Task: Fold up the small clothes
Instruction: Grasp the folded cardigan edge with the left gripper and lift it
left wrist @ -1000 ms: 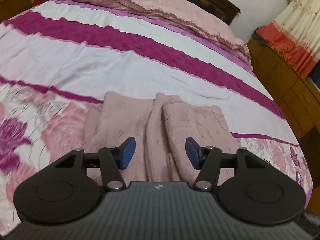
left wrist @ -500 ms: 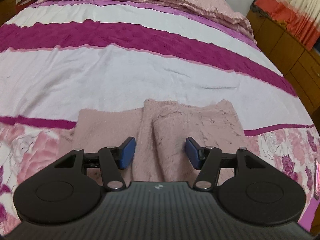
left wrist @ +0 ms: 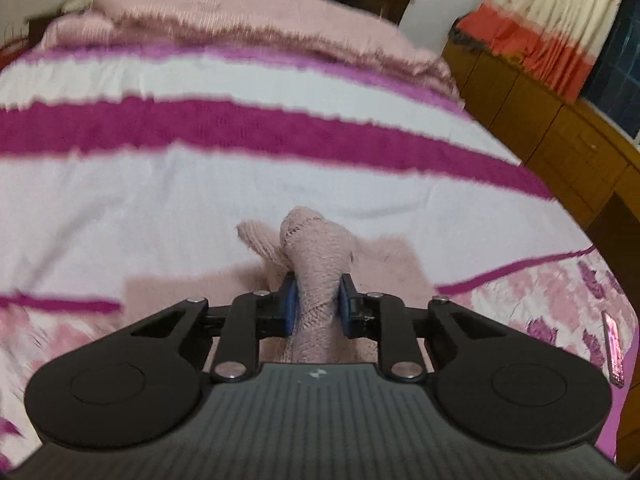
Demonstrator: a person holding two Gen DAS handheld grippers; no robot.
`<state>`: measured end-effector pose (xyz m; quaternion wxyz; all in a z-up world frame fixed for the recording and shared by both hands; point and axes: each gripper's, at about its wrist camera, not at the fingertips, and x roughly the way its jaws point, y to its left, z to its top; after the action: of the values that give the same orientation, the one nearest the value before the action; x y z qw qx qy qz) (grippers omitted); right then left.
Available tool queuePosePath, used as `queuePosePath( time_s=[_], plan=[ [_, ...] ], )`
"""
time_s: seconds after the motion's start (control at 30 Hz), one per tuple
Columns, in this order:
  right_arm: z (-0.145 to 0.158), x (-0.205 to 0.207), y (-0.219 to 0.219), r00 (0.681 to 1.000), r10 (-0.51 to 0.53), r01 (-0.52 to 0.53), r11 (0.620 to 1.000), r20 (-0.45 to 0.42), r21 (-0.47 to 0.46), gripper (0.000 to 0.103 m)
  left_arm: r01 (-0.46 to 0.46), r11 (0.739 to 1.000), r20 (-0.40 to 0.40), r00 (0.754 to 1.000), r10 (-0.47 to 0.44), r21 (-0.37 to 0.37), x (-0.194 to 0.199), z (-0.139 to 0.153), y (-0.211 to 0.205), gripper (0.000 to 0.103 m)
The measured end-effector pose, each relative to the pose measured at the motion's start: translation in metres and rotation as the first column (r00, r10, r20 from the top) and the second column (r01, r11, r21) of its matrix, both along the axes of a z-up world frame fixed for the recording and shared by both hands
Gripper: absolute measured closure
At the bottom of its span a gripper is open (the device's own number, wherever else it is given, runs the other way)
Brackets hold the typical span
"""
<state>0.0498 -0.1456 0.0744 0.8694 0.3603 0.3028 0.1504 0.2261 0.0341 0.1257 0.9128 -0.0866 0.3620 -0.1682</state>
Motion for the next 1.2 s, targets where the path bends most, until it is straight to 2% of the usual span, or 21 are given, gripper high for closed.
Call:
queuePosePath(
  time_s=[0.1,0.17,0.23,0.4,0.53,0.77,0.93,1.0,1.1,1.2],
  plan=[
    [0.011,0.0,0.014,0.998,0.039,-0.04,0.999,0.039,0.018,0.086,-0.017,1.0,0.036,0.999,0.016,0.013,-0.004,0.021,0.02,0.08],
    [0.015,0.002,0.025,0.996,0.071,-0.071,0.997,0.058,0.008,0.086,-0.038,0.999,0.041,0.998,0.037,0.031,-0.005,0.025,0.033,0.08],
    [0.013,0.004,0.038,0.994,0.099,-0.099,0.995,0.056,-0.002,0.086,-0.06,0.997,0.017,0.998,0.059,0.05,-0.006,0.019,0.047,0.08],
    [-0.007,0.008,0.067,0.983,0.182,-0.182,0.982,0.007,-0.043,0.087,-0.114,0.99,-0.047,0.992,0.118,0.083,-0.013,-0.018,0.078,0.08],
    [-0.029,0.016,0.08,0.972,0.232,-0.235,0.968,-0.045,-0.09,0.085,-0.131,0.989,-0.072,0.988,0.136,0.064,-0.016,-0.04,0.099,0.078],
    [-0.008,0.006,0.072,0.959,0.282,-0.284,0.941,-0.038,-0.182,0.08,-0.117,0.992,-0.048,0.992,0.118,0.038,-0.031,-0.021,0.095,0.075],
    [0.008,-0.017,0.054,0.94,0.342,-0.329,0.909,0.007,-0.256,0.08,-0.112,0.994,-0.029,0.993,0.112,0.002,-0.055,-0.01,0.091,0.069],
    [0.016,-0.026,0.046,0.932,0.362,-0.335,0.891,0.035,-0.305,0.08,-0.114,0.993,-0.024,0.993,0.114,0.012,-0.057,-0.009,0.088,0.065],
    [0.031,-0.034,0.033,0.933,0.352,-0.302,0.877,0.072,-0.373,0.08,-0.149,0.988,-0.024,0.988,0.15,0.045,-0.051,-0.012,0.084,0.063],
    [0.041,-0.033,0.015,0.95,0.292,-0.227,0.889,0.111,-0.398,0.08,-0.186,0.982,-0.034,0.982,0.187,0.038,-0.043,-0.017,0.083,0.062]
  ],
)
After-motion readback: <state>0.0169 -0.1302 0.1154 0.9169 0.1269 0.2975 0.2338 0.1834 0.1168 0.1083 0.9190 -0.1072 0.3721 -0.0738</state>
